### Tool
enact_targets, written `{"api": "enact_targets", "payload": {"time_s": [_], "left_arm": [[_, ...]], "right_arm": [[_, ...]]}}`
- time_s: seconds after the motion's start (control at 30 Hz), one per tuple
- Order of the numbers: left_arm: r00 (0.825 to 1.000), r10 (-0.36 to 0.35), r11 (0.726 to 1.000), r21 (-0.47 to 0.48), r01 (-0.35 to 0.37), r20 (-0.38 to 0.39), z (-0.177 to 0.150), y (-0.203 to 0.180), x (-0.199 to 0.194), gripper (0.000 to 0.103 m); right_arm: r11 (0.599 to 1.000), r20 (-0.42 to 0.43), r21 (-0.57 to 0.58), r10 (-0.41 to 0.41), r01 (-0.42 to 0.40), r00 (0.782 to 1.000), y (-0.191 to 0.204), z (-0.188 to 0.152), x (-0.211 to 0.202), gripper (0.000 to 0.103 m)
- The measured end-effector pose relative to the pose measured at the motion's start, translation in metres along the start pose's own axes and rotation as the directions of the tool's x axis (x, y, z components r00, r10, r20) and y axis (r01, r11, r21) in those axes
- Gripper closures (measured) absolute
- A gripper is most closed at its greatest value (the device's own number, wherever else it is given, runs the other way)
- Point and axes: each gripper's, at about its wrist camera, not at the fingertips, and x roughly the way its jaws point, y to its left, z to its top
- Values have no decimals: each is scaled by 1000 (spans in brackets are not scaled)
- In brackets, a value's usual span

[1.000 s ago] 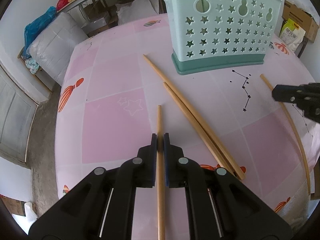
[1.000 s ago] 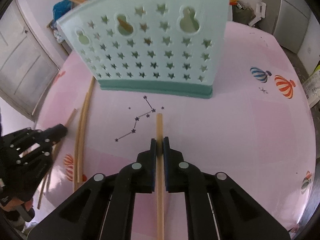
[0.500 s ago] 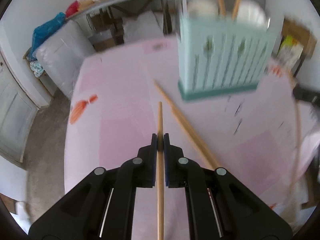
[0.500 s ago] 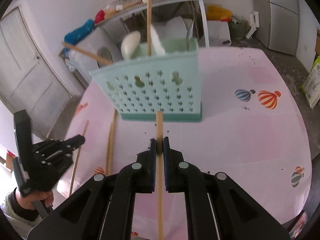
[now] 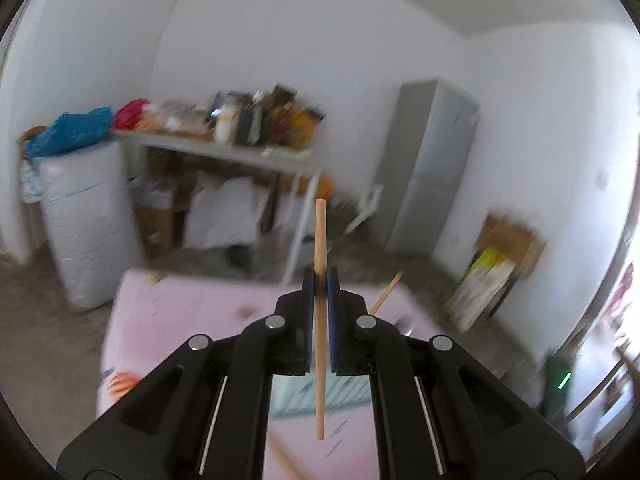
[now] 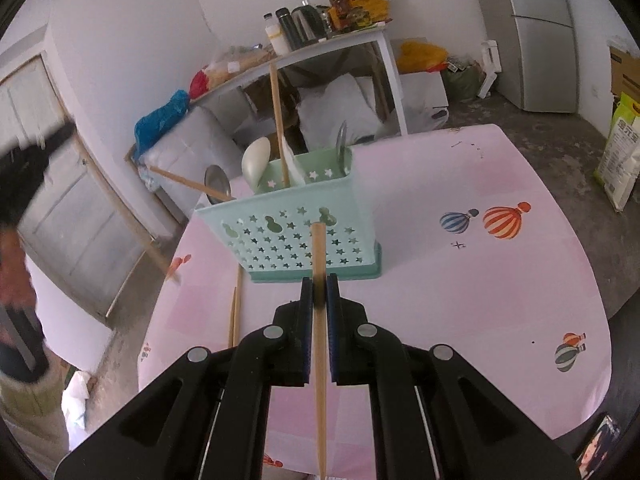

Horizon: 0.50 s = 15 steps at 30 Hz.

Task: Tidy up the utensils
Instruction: 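Lift the chopstick into the holder and open the left gripper while the right gripper raises its chopstick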

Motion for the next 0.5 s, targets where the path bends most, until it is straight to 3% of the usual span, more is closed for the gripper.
{"api": "enact_targets", "payload": {"time_s": [0.17, 0.27, 0.5], "left_arm": [[993, -38, 999, -16, 40, 107, 27, -18, 22, 98], [990, 12, 1000, -1, -12, 140, 25, -31, 47, 98], [995, 93, 995, -43, -91, 47, -9, -29, 118, 98]], "right_arm": [[1000, 14, 21, 7, -7, 1000, -3, -1, -7, 96], [1000, 19, 19, 8, -8, 1000, -3, -3, -10, 96], [1000, 32, 26, 12, -12, 999, -5, -5, -15, 96]]}}
